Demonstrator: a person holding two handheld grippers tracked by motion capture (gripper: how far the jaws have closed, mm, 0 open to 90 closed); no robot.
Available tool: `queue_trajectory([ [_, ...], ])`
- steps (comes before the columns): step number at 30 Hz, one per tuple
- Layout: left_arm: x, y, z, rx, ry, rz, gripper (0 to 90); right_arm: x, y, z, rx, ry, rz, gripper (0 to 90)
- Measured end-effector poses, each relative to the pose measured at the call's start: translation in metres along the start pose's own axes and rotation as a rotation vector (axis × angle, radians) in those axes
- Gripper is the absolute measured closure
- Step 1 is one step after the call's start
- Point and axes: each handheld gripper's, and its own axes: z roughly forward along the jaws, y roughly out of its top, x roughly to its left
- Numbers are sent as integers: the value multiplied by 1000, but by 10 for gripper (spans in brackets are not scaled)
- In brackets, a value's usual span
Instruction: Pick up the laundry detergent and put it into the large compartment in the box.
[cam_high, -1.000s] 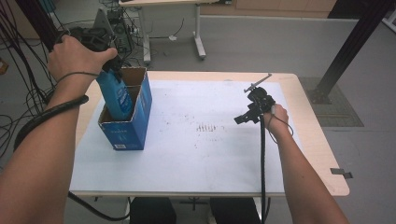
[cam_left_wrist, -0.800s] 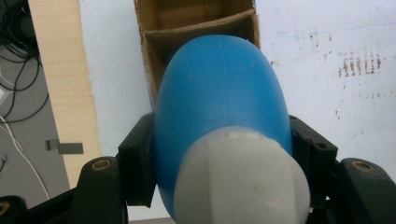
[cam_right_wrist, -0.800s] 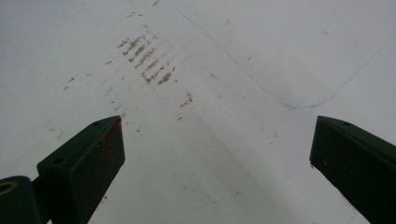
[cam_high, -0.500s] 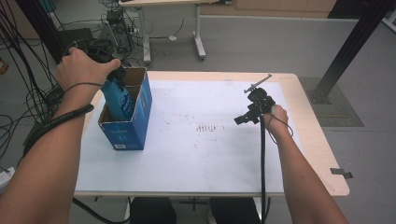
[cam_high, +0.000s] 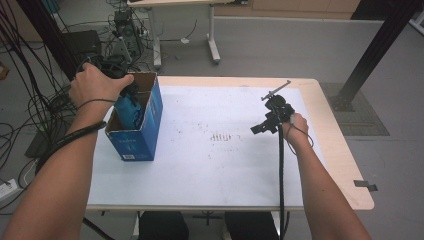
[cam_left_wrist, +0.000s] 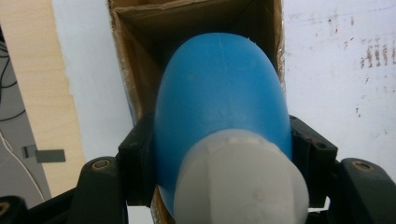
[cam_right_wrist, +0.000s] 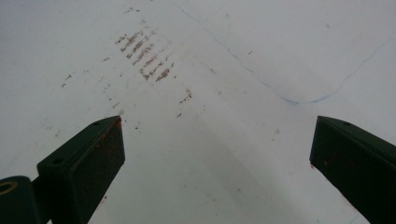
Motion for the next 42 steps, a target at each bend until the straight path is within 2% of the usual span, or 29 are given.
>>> queue_trajectory([
  [13, -2, 2, 19, 9, 19, -4, 376, -1, -2, 0, -1, -1, 5, 33],
  [22, -3, 0, 32, 15, 18, 12, 376, -3, -3, 0, -6, 5, 12, 33],
  [28, -6, 2, 38, 26, 40, 22, 376, -3, -4, 0, -6, 7, 14, 33],
  [36, -1, 1, 46, 37, 15, 18, 376, -3, -5, 1, -3, 5, 14, 33],
  [42, -2, 0, 47, 38, 17, 21, 376, -4, -7, 3, -1, 9, 18, 33],
])
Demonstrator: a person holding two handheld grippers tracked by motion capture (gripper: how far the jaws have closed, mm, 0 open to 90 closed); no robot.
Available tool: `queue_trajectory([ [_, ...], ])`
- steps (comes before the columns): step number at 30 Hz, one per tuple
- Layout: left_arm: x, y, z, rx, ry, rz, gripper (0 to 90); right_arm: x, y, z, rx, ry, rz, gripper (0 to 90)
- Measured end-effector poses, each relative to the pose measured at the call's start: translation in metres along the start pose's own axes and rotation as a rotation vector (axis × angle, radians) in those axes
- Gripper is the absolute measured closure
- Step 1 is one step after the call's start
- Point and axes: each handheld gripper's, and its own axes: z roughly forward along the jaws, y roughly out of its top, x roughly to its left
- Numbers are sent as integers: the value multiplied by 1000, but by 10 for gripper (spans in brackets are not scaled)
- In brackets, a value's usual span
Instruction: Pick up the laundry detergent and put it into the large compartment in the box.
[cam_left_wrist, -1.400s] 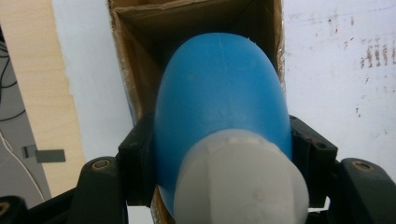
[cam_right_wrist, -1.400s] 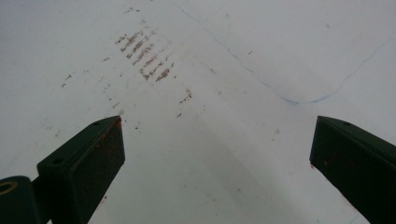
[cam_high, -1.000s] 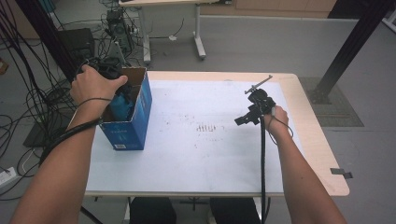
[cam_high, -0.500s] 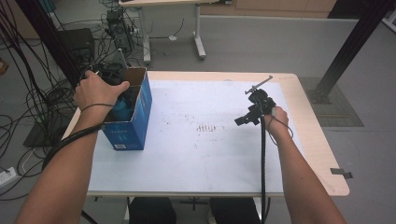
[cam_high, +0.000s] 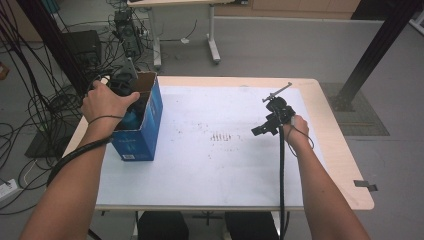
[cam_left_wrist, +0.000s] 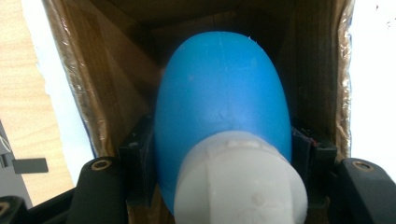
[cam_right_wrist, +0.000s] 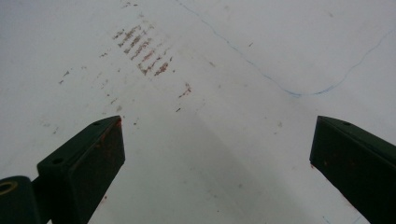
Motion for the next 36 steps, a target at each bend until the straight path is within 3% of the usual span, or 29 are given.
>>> queue_trajectory([
  [36, 0, -1, 2, -3, 1, -17, 376, 1, -1, -1, -4, -3, -1, 33],
])
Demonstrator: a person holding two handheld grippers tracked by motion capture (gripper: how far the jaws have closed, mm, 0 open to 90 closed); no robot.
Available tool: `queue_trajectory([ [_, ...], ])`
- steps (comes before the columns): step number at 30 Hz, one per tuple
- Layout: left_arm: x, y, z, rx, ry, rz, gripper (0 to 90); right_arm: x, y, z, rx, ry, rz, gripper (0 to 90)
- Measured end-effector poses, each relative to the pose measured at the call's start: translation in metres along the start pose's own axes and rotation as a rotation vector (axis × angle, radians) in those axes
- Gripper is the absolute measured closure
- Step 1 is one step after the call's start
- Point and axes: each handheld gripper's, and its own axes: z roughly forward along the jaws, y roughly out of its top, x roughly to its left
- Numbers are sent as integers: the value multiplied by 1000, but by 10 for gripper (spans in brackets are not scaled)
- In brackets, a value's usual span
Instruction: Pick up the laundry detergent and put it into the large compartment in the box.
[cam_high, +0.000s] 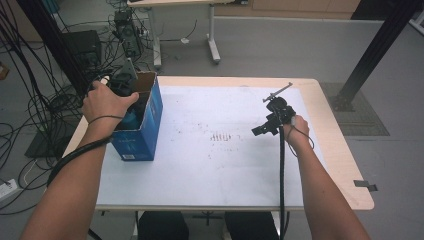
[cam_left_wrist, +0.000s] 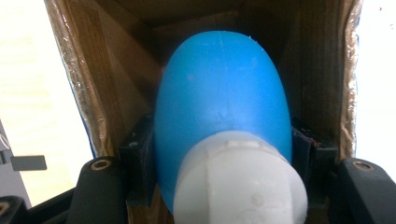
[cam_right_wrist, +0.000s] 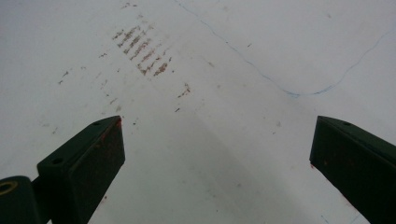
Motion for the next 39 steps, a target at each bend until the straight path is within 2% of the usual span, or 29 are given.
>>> queue_trajectory([
  [39, 2, -2, 0, -4, -1, -14, 376, 0, -1, -2, -3, -7, -2, 33],
])
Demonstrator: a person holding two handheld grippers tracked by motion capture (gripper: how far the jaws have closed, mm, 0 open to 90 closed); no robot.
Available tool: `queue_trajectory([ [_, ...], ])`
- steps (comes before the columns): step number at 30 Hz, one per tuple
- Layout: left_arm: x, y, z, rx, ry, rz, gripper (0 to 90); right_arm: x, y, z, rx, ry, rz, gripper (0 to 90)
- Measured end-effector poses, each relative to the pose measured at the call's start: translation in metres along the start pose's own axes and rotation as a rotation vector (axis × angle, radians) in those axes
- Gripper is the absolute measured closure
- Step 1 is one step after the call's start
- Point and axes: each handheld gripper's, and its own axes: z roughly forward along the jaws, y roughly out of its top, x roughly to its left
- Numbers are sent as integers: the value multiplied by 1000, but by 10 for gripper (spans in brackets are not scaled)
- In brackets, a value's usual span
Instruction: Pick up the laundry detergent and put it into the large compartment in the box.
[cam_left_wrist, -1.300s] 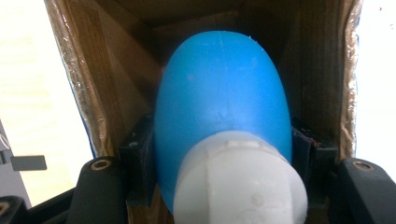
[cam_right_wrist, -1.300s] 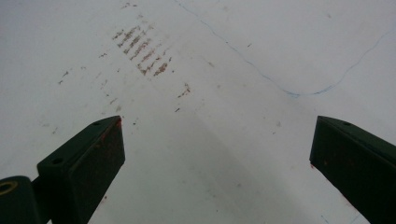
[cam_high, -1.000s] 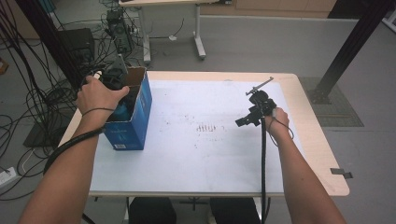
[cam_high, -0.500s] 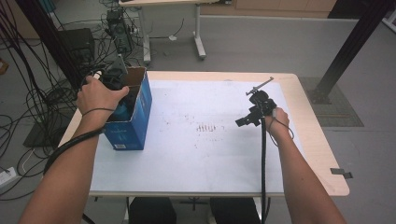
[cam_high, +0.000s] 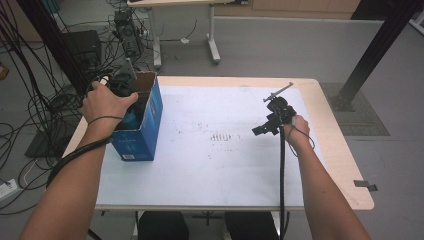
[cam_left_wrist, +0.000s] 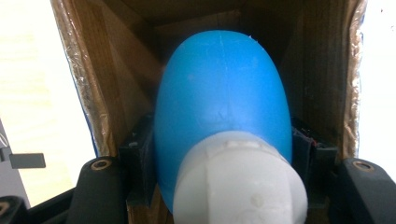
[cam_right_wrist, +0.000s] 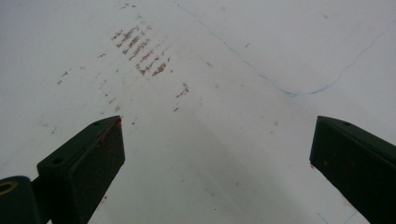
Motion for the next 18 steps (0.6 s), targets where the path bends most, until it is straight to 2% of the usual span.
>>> queue_trajectory([
  [18, -4, -1, 0, -5, 8, 1, 375, 1, -1, -1, -5, -2, -1, 33],
])
